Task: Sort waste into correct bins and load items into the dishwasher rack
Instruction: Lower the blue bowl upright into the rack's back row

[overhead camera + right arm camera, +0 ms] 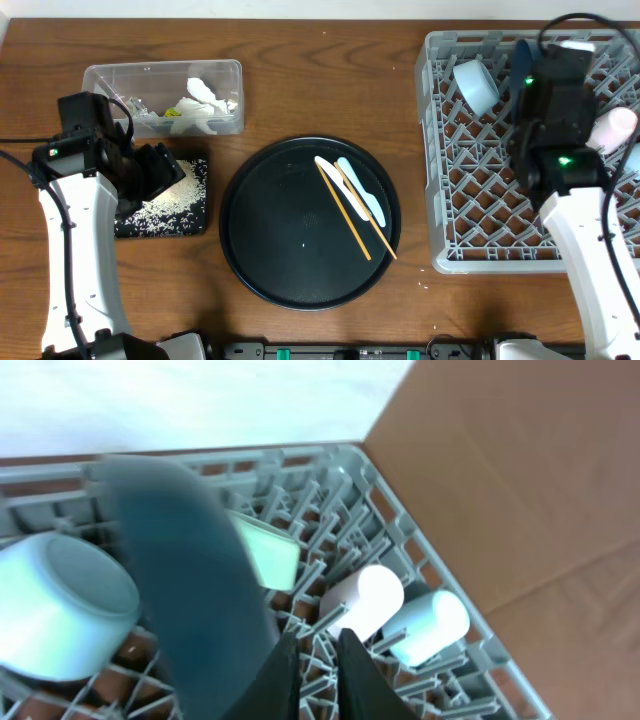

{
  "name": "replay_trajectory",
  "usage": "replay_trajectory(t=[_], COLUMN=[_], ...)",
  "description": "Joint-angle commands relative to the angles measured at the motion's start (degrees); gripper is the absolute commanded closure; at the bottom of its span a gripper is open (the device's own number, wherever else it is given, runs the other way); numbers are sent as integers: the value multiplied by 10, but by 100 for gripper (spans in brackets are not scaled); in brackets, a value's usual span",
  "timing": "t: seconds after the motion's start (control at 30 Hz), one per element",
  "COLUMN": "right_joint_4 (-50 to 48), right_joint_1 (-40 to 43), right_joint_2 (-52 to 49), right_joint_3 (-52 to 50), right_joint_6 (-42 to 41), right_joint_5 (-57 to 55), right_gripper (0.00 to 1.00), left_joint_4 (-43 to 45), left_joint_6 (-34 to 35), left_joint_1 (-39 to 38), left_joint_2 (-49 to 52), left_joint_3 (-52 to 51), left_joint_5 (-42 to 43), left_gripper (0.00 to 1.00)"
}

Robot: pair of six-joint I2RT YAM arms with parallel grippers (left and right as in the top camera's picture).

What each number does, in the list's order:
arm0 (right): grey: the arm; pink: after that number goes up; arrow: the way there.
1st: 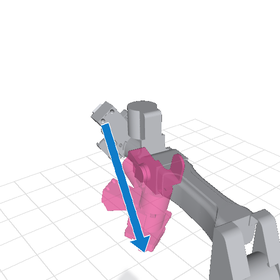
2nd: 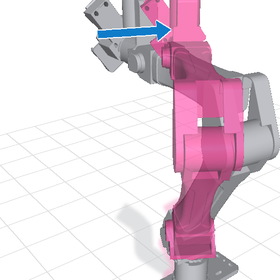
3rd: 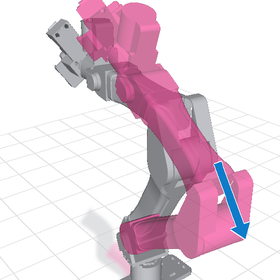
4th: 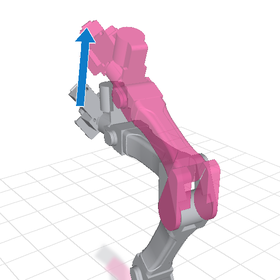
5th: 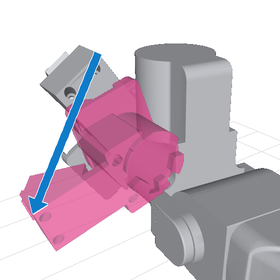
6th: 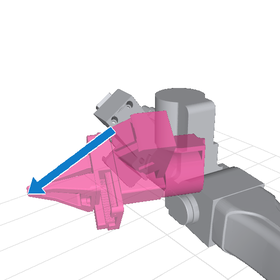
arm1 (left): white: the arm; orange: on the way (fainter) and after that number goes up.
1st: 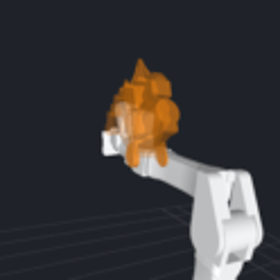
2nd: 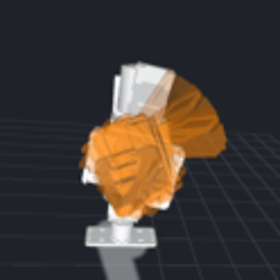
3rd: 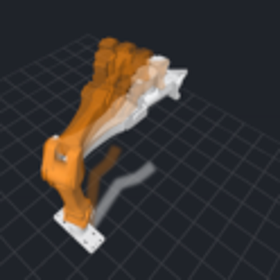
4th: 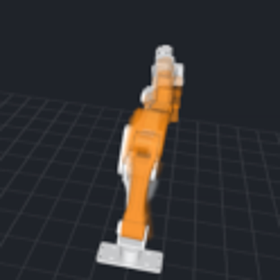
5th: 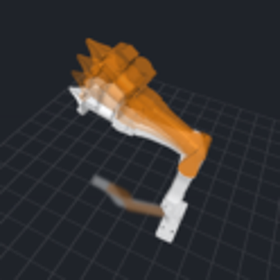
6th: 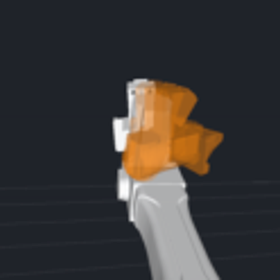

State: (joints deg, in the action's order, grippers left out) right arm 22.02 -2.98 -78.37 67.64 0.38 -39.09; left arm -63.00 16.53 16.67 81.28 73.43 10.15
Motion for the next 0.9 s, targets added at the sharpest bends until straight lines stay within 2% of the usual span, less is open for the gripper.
replay_trajectory(t=[0.0, 0.23, 0.47, 0.67, 0.87], right_joint_4=[-2, -44, -10, 12, -4], right_joint_1=[37, 78, 70, 67, 71], right_joint_2=[-15, -46, -82, -62, -31], right_joint_3=[0, 0, 0, 0, 0], right_joint_6=[-67, -74, -27, -24, -20], right_joint_5=[26, 119, 237, 167, 164], right_gripper=[92, 92, 96, 97, 94], left_joint_4=[-2, -2, -2, -1, 1], left_joint_6=[3, 3, 3, 3, 3], left_joint_1=[1, 1, 1, 1, 1], left_joint_2=[0, 0, 0, 0, 0], left_joint_3=[7, 6, 1, -1, -1], left_joint_5=[-2, -2, -2, -2, -2], left_gripper=[19, 19, 19, 19, 19])
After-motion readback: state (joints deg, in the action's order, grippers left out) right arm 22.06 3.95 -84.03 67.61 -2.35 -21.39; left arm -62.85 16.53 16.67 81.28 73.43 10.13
